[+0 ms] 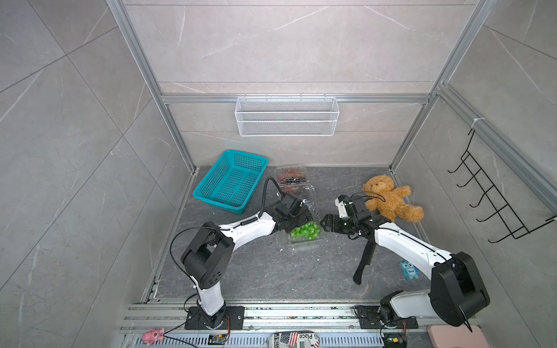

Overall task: Pack grapes into containers
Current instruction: Place the grape into the packing box, then close the packing box at the center of the board.

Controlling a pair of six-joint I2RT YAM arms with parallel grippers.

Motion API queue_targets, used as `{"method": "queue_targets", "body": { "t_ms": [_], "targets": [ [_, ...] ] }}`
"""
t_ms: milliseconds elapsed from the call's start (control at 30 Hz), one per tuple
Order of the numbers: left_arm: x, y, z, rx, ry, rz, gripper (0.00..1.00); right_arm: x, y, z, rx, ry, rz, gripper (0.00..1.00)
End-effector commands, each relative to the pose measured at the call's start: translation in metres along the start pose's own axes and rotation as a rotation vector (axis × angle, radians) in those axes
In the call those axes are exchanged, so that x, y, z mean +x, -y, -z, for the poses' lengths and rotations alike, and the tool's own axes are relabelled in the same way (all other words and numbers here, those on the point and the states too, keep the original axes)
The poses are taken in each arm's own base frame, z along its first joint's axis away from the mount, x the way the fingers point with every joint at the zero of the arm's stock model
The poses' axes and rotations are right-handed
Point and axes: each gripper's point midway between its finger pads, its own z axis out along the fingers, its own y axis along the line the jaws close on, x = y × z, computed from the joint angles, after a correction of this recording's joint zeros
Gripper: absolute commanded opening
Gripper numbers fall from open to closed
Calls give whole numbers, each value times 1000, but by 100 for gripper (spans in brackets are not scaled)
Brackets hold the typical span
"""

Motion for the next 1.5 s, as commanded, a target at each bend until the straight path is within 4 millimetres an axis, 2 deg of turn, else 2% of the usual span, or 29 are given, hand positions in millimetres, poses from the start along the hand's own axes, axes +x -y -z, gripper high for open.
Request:
{"method": "queue_targets", "body": {
  "t_ms": [0,133,333,500,767,933,1100,1467],
  "targets": [
    [-21,23,38,29,84,-90,95,13,2,-14,-19,-46,-9,75],
    [-36,22,60,-12,129,-161,99,20,2,-25,-36,-83,-18,59],
    [-71,-9,79,-64,181,-164,99,28,5,-39,-36,-126,-29,47],
    [-95,-32,76,-61,163,-115,99,33,9,-50,-20,-158,-31,39],
    [-122,-28,54,13,114,-137,99,24,11,-60,8,-169,-15,23],
    [-129,-25,36,23,64,-146,99,18,9,-63,13,-170,-2,22],
    [-135,-21,29,50,63,-134,100,13,5,-57,8,-166,5,27],
    [-135,-8,19,123,30,-139,99,-5,-3,-29,5,-107,22,57]
  ]
}}
